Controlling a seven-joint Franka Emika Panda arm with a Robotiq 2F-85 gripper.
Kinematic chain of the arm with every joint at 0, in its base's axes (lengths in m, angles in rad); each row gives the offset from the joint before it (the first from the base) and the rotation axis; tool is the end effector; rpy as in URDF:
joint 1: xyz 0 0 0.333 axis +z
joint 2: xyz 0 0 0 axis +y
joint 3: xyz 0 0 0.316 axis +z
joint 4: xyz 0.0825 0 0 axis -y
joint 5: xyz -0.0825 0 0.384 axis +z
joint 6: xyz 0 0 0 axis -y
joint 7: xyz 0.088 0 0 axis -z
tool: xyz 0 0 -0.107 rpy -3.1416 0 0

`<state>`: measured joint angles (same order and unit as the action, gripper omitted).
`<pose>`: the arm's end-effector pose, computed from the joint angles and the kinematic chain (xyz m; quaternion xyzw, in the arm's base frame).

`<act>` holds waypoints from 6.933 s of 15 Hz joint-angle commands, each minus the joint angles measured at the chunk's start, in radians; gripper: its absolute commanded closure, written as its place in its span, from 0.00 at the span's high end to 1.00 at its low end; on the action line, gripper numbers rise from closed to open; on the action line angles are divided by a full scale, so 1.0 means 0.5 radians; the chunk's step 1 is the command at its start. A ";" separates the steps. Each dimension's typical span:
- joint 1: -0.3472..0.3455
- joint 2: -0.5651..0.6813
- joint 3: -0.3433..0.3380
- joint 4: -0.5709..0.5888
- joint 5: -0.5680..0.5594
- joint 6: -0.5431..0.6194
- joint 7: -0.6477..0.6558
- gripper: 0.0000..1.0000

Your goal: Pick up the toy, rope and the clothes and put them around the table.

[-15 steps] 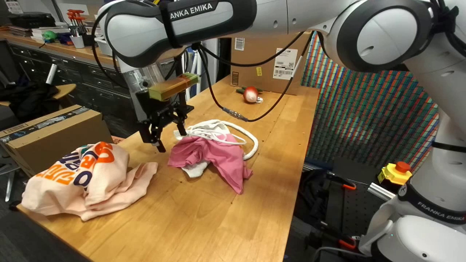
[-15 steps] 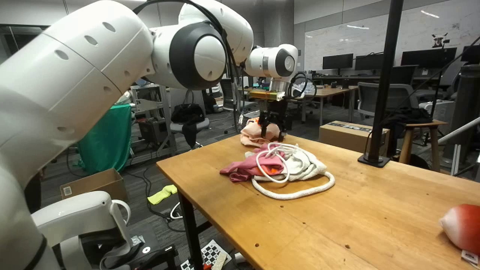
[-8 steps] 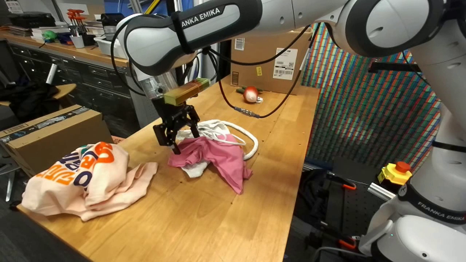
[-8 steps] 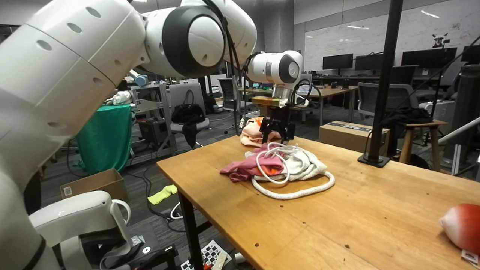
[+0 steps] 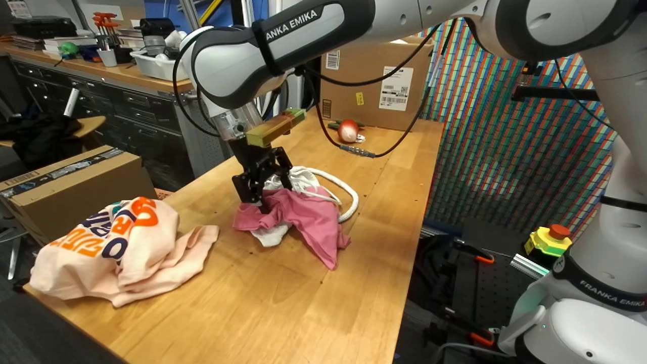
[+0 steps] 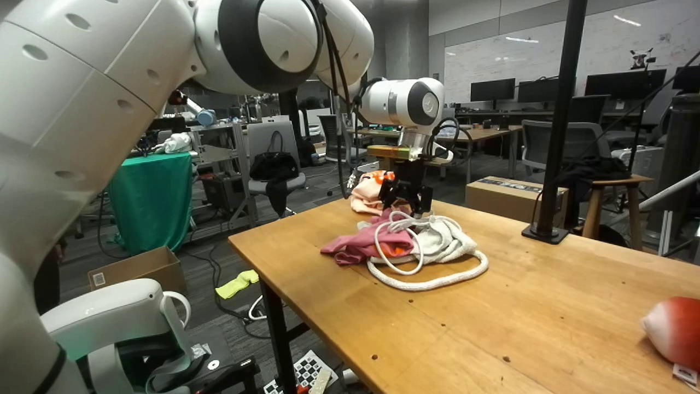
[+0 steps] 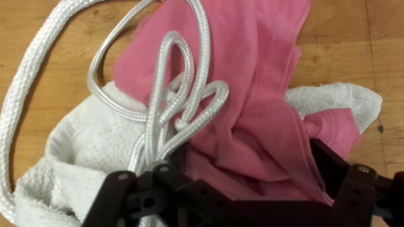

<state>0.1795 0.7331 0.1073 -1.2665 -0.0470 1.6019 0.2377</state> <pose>0.6735 0.1763 0.2971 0.9803 0.0230 -0.1928 0.0363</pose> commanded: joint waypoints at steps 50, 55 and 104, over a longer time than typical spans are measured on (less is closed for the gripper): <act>-0.468 -1.813 -0.145 -1.251 0.484 0.825 0.214 0.10; -0.542 -1.462 -0.271 -1.093 0.274 0.996 0.357 0.10; -0.572 -0.355 -0.444 -0.292 0.605 1.597 0.487 0.38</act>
<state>-0.1222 0.5345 -0.0953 -1.4472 0.2788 2.3914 0.4583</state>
